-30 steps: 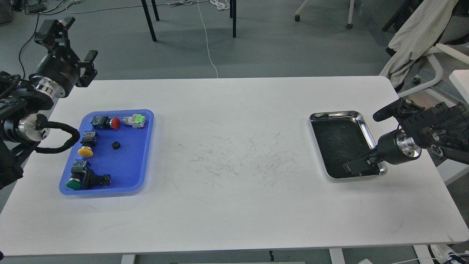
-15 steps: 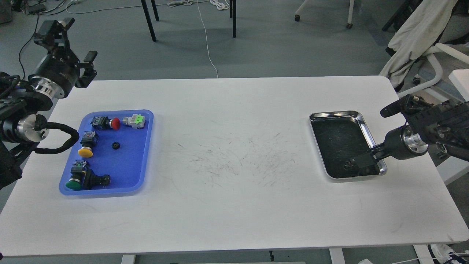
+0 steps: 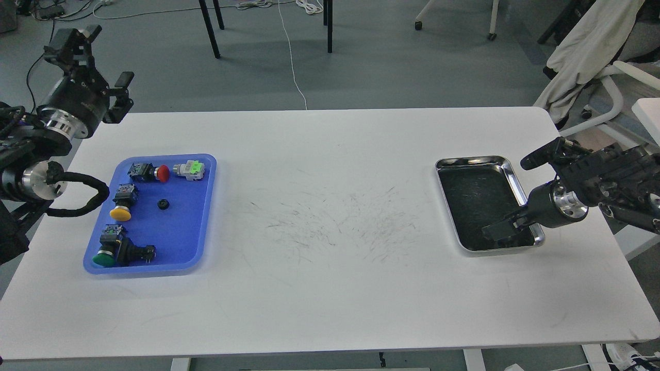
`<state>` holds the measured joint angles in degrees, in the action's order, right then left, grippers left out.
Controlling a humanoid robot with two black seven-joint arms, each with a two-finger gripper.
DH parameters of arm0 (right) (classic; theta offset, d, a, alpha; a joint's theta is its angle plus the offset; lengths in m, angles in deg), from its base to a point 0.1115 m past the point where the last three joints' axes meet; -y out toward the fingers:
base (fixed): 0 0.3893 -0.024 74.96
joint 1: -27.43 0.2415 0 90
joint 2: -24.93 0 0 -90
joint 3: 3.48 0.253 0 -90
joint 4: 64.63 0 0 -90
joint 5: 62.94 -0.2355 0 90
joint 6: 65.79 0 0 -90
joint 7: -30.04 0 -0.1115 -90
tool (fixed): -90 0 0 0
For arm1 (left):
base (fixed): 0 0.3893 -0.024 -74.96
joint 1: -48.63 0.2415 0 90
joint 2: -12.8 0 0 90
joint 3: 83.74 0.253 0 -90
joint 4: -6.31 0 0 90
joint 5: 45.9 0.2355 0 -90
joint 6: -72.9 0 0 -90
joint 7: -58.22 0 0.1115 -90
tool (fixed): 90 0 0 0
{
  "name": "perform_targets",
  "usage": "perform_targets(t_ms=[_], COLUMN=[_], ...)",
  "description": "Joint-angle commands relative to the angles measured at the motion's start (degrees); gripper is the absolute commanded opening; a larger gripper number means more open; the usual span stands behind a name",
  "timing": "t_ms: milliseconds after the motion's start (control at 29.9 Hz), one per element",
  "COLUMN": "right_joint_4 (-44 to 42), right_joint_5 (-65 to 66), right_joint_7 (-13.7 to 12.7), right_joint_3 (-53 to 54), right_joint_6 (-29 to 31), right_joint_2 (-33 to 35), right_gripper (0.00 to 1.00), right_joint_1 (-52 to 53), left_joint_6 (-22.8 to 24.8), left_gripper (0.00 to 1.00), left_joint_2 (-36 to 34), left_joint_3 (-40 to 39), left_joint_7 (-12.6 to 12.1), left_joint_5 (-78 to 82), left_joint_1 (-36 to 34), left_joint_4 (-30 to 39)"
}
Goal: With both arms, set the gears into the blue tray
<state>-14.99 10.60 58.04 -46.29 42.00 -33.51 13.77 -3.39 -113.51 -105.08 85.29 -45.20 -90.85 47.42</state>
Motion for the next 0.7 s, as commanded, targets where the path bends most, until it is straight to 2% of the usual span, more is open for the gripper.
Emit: perform_targets(t_ms=[0, 469, 669], right_joint_4=[-0.07, -3.58, -3.59], right_joint_5=[0.02, 0.02, 0.02], right_joint_7=[0.00, 0.00, 0.00], right_joint_3=[-0.07, 0.10, 0.10], right_joint_6=[-0.12, -0.65, -0.65], right_joint_2=[-0.36, -2.46, -2.73], right_gripper=[0.95, 0.93, 0.88], right_joint_1=[-0.67, -2.16, -2.43], left_joint_6=[0.00, 0.17, 0.09], left_gripper=[1.00, 1.00, 1.00], left_joint_2=[-0.25, -1.13, -1.40], left_joint_3=[-0.02, -0.10, -0.11], left_joint_7=[0.00, 0.08, 0.08], left_joint_5=[0.09, 0.17, 0.17], left_joint_1=[0.00, 0.18, 0.35], left_joint_4=[0.02, 0.02, 0.11])
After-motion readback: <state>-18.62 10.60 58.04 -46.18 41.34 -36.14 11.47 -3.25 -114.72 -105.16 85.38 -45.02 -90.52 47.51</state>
